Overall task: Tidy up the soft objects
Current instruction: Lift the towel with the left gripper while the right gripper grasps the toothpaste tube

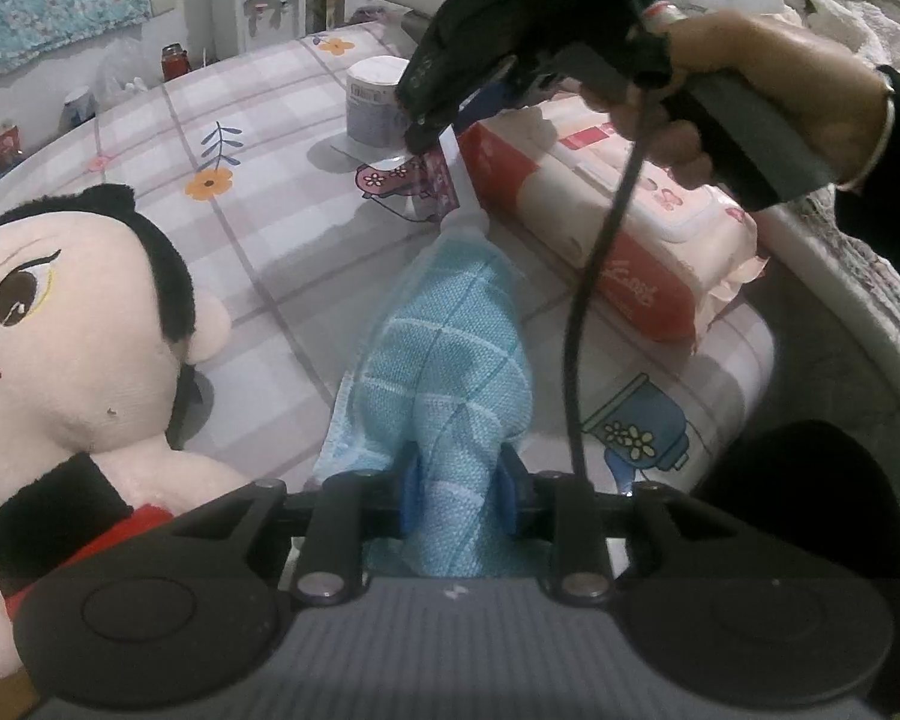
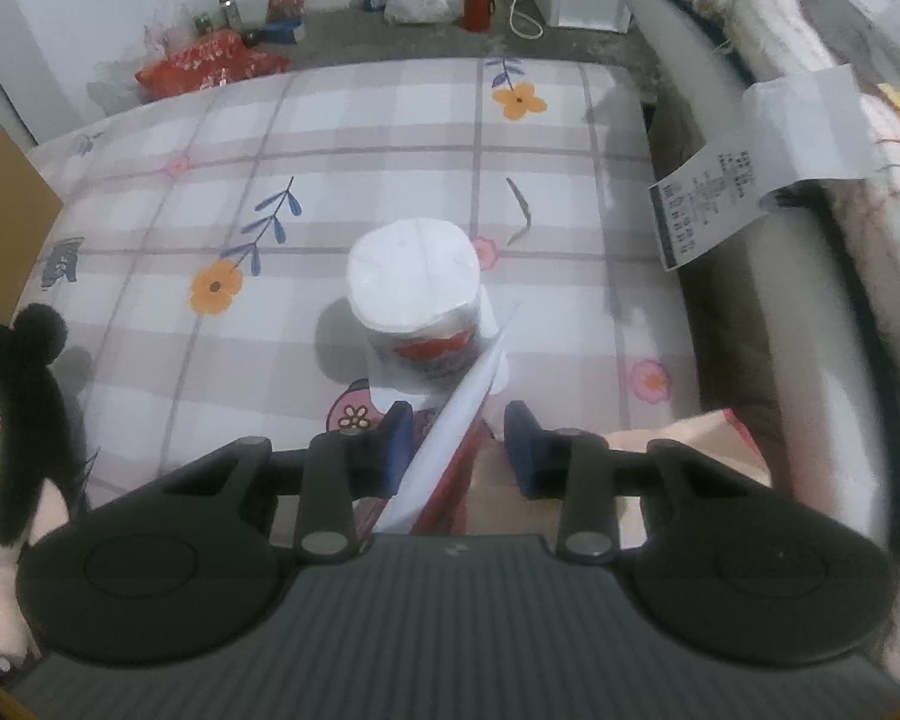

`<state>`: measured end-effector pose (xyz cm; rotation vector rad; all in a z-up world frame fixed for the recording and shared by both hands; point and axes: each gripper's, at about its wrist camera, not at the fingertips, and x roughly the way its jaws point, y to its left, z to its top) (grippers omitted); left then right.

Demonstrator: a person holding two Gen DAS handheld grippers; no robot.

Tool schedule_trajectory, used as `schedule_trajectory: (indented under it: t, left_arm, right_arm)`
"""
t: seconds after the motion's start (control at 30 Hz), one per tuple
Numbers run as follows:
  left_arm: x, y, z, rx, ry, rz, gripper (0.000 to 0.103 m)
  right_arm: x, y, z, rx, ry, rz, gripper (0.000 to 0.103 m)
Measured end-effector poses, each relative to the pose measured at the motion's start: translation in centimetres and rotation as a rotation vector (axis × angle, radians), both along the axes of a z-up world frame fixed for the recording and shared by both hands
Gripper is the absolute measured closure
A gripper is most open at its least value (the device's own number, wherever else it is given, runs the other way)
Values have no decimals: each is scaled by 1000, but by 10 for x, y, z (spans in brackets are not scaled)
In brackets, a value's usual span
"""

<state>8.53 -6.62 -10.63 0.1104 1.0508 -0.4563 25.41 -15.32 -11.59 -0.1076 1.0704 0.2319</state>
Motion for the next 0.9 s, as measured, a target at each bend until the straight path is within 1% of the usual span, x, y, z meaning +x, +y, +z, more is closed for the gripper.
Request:
schedule_trajectory:
  t: [0.1, 0.23, 0.33, 0.37, 0.53, 0.63, 0.8, 0.9]
  left_arm:
    - [1, -1, 0, -2, 7, -3, 72]
    - [3, -2, -2, -4, 13, -4, 71]
    - [5, -3, -3, -5, 15, -1, 70]
    - [5, -3, -3, -7, 14, 1, 73]
    - [4, -2, -2, -19, 2, 19, 81]
    - [2, 1, 0, -29, -9, 28, 83]
    - [-2, 5, 5, -55, -16, 47, 84]
    - [-8, 8, 11, -74, -34, 57, 84]
  right_arm:
    - [6, 4, -6, -7, 16, 11, 78]
    - [6, 10, -8, -28, 7, 25, 79]
    - [4, 5, -6, -3, 3, 7, 81]
    - [2, 4, -4, 6, -2, 0, 82]
    - [-16, -7, 15, 55, -51, -33, 87]
    - [-34, -14, 30, 100, -90, -51, 88]
    - [-74, -25, 57, 159, -189, -76, 90]
    - [-99, -30, 72, 190, -237, -82, 90]
